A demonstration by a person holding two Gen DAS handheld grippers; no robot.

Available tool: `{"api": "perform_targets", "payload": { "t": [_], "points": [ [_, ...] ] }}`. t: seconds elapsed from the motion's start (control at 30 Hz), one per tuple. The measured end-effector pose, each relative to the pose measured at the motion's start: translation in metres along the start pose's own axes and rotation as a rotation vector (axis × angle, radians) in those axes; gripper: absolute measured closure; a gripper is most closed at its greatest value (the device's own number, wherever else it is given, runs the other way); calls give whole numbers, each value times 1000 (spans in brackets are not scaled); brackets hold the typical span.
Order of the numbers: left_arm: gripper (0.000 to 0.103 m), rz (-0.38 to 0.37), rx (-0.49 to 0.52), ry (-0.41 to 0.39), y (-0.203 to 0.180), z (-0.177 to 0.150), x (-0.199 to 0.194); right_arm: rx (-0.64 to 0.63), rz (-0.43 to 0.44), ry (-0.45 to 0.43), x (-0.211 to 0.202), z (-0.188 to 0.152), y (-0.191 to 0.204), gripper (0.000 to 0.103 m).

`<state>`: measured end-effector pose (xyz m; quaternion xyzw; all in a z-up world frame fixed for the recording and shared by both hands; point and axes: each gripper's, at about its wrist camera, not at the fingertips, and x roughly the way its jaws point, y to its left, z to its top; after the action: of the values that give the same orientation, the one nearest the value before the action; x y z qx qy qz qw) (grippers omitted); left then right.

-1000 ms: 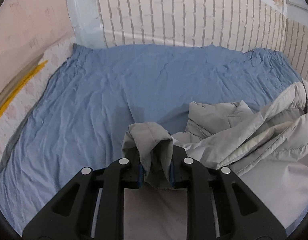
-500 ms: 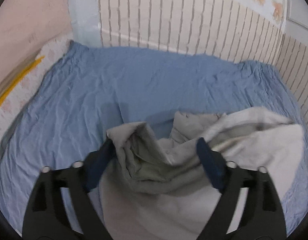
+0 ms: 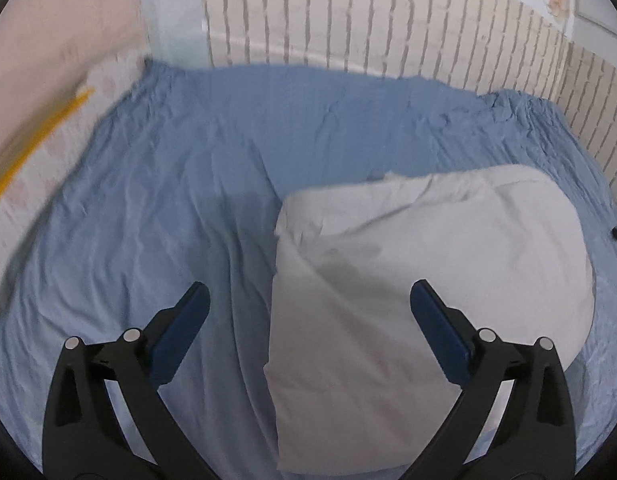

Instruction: Fold large clothes

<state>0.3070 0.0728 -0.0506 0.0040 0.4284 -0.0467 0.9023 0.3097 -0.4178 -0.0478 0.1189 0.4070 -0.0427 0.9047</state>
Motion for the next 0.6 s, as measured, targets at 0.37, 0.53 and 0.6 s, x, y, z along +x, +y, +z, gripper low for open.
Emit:
{"api": "perform_targets", "payload": {
  "t": [0.37, 0.53, 0.6],
  "points": [
    [4, -19, -41, 126, -11, 6, 96, -68, -7, 74, 60, -1, 6, 15],
    [30, -75, -47, 194, -23, -3, 117, -7, 112, 168, 86, -8, 2, 26],
    [47, -96, -40, 204, -30, -5, 118, -12, 137, 158, 85, -12, 5, 57]
  ]
}}
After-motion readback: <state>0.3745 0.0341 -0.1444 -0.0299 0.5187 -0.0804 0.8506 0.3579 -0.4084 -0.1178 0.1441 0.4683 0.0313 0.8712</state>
